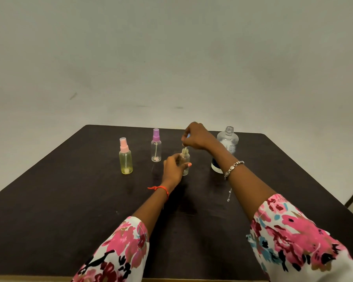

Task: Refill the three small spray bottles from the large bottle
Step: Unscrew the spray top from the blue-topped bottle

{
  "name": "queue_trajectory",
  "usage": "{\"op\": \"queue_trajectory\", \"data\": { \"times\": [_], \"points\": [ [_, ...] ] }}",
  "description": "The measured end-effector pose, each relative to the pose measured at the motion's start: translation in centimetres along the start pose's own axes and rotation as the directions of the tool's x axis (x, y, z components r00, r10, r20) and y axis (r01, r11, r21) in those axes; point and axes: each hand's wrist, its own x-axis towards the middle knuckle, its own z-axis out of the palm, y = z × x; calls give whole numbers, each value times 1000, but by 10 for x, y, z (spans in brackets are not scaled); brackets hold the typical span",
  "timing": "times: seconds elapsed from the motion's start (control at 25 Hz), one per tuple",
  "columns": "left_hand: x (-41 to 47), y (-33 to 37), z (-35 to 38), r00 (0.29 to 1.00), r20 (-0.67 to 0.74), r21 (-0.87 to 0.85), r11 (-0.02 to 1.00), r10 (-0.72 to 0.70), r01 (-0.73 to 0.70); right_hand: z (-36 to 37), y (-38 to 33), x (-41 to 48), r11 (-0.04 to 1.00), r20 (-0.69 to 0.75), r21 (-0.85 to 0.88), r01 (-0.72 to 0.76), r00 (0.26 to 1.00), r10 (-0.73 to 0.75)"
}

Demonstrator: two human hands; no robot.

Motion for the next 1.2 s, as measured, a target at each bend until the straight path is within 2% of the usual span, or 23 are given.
{"op": "queue_trajectory", "data": {
  "times": [0.12,0.2,0.28,0.36,0.48,0.64,1.04,1.12,1.2],
  "points": [
    [1,-1,0,1000,-7,24,1000,1,-1,-22,0,-5,988,-253,153,19,967,21],
    [1,-1,0,1000,-12,59,998,7,-6,-31,9,-9,953,-448,301,37,888,107],
    [1,0,-1,1000,-7,68,998,-2,2,-27,20,-18,909,-551,411,70,813,187],
    [1,2,-2,1000,-6,29,999,-25,25,-7,33,-32,922,-558,385,52,809,187],
    [-3,8,-3,998,-32,-52,997,-54,52,40,55,-52,941,-459,337,-37,866,199],
    [-6,13,-6,997,-63,-64,997,-54,50,84,65,-69,948,-389,304,-91,897,211],
    [-8,14,-7,997,-56,-51,997,-55,52,93,67,-71,944,-327,285,-166,909,258],
    [-8,14,-6,997,-62,-56,997,-55,51,89,67,-72,941,-356,293,-168,894,271],
    [-7,14,-5,996,-67,-64,997,-54,50,80,66,-72,934,-492,328,-140,819,295]
  ]
}}
